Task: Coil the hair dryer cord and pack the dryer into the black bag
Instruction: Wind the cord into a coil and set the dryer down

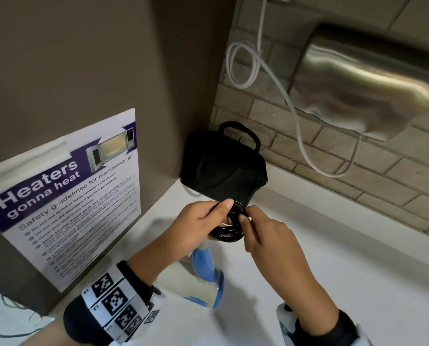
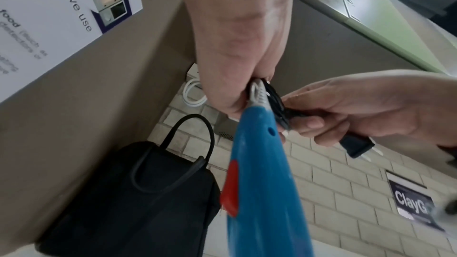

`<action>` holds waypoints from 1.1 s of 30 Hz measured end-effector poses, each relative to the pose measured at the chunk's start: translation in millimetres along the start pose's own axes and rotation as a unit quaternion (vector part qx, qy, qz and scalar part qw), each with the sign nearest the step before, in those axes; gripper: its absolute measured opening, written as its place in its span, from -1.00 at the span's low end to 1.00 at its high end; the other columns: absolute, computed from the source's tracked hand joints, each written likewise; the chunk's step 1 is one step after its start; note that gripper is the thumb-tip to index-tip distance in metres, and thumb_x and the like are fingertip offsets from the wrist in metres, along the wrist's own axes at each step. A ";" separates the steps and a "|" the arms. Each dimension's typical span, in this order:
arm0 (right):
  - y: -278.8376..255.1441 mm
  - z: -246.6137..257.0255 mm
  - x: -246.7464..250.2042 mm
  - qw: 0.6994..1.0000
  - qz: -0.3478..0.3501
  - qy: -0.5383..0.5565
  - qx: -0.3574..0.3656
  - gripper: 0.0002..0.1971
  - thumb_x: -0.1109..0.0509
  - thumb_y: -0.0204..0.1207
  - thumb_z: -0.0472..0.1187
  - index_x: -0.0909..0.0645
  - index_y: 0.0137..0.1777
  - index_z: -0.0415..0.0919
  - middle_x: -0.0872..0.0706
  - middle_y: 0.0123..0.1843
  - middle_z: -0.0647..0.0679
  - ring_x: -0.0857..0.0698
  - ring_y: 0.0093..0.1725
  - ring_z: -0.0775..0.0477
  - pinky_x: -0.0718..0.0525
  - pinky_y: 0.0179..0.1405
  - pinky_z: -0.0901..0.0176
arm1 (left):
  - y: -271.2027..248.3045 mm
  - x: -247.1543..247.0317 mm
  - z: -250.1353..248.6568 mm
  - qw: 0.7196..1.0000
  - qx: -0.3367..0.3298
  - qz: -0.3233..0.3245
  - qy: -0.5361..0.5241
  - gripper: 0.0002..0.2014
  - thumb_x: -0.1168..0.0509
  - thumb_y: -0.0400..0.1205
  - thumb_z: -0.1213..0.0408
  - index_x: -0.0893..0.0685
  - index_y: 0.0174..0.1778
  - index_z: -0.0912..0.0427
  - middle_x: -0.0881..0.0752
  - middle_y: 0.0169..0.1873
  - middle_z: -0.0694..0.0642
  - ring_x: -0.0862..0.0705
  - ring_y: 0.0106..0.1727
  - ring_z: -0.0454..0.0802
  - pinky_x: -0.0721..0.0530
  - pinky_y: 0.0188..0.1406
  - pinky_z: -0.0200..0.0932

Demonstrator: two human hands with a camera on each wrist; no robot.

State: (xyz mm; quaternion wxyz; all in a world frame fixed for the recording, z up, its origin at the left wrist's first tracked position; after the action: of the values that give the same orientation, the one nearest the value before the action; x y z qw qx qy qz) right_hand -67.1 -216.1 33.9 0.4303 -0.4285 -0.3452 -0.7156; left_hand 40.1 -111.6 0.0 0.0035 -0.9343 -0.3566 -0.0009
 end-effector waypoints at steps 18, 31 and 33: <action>5.2 -0.5 3.1 0.999 0.033 -0.033 0.011 -0.48 -0.08 0.68 -0.14 -0.15 0.57 0.34 -0.76 -0.16 -0.02 -0.69 -0.15 -0.07 -0.69 -0.11 0.01 | -1.2 -6.6 0.1 0.997 0.039 0.003 -0.071 -0.74 -0.13 0.70 0.01 -0.72 0.02 -0.06 -0.86 -0.12 -0.08 -0.81 0.00 -0.14 -0.72 0.04 -0.25; -28.3 14.2 17.3 0.985 0.115 -0.131 0.018 -0.58 0.05 0.74 -0.07 -0.16 0.58 0.13 -0.60 -0.09 -0.03 -0.54 -0.13 -0.24 -0.44 -0.18 0.02 | 1.8 0.6 -0.3 0.997 0.005 -0.065 -0.043 -0.77 -0.15 0.71 0.09 -0.71 -0.13 -0.04 -0.83 -0.23 -0.08 -0.80 -0.16 -0.27 -0.66 -0.22 -0.47; -27.2 8.6 19.8 0.990 0.093 -0.109 -0.001 -0.68 0.00 0.73 -0.08 -0.44 0.40 0.05 -0.70 0.00 -0.03 -0.64 -0.03 -0.22 -0.48 -0.15 0.04 | 2.5 3.9 0.5 0.997 0.009 -0.064 -0.034 -0.76 -0.15 0.71 0.06 -0.70 -0.15 -0.07 -0.82 -0.22 -0.12 -0.79 -0.16 -0.33 -0.65 -0.19 -0.48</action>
State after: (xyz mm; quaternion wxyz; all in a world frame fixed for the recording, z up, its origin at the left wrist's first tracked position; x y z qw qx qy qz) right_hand -94.3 -204.3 51.9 0.4543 -0.5351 -0.3478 -0.6215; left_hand 44.6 -110.8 -0.5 -0.0003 -0.9089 -0.4157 0.0338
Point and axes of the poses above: each hand's wrist, its own y-axis towards the middle knuckle, its own x-axis out of the back of the hand, z = x × y, the point moved 2 cm from there along y, towards the middle knuckle
